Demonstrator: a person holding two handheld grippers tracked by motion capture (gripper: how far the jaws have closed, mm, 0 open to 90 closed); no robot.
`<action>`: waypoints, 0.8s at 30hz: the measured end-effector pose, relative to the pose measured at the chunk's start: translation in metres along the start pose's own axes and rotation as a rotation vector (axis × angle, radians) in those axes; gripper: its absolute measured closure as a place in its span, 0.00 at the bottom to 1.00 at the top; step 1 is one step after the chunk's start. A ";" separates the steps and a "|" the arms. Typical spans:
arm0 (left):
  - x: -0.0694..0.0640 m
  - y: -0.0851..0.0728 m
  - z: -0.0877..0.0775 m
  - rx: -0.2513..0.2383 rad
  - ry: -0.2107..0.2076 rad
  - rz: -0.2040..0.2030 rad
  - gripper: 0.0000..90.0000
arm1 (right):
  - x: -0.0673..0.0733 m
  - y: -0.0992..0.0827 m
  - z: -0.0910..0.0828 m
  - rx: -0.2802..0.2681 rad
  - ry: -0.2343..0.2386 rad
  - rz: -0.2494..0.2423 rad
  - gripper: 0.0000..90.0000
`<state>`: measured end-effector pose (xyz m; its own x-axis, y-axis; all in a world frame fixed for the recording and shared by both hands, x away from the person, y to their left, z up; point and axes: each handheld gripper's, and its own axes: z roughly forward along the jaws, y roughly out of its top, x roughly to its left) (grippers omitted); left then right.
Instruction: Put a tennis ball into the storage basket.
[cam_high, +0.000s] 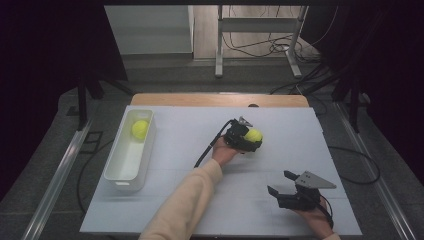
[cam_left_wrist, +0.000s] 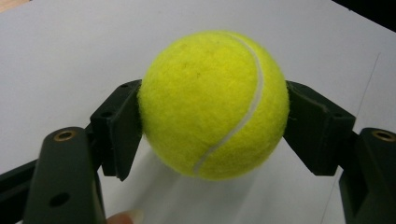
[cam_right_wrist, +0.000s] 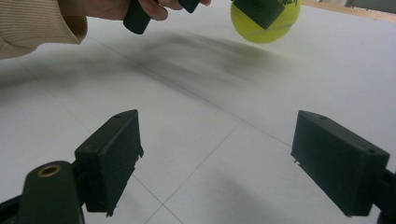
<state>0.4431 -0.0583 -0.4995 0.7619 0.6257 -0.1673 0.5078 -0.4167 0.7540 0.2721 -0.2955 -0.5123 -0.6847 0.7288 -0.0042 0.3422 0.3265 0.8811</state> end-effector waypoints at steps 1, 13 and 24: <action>0.001 -0.001 -0.002 -0.003 0.002 -0.003 0.30 | 0.000 0.000 0.000 0.000 0.000 0.000 0.18; 0.003 -0.007 -0.014 -0.024 -0.009 -0.012 0.30 | 0.000 0.000 0.000 0.004 -0.002 -0.003 0.18; 0.002 -0.010 -0.025 -0.045 -0.020 -0.014 0.30 | 0.000 0.000 0.000 0.003 -0.003 -0.003 0.18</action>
<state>0.4291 -0.0364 -0.4916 0.7633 0.6174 -0.1902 0.4997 -0.3776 0.7795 0.2719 -0.2952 -0.5124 -0.6840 0.7295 -0.0081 0.3423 0.3308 0.8794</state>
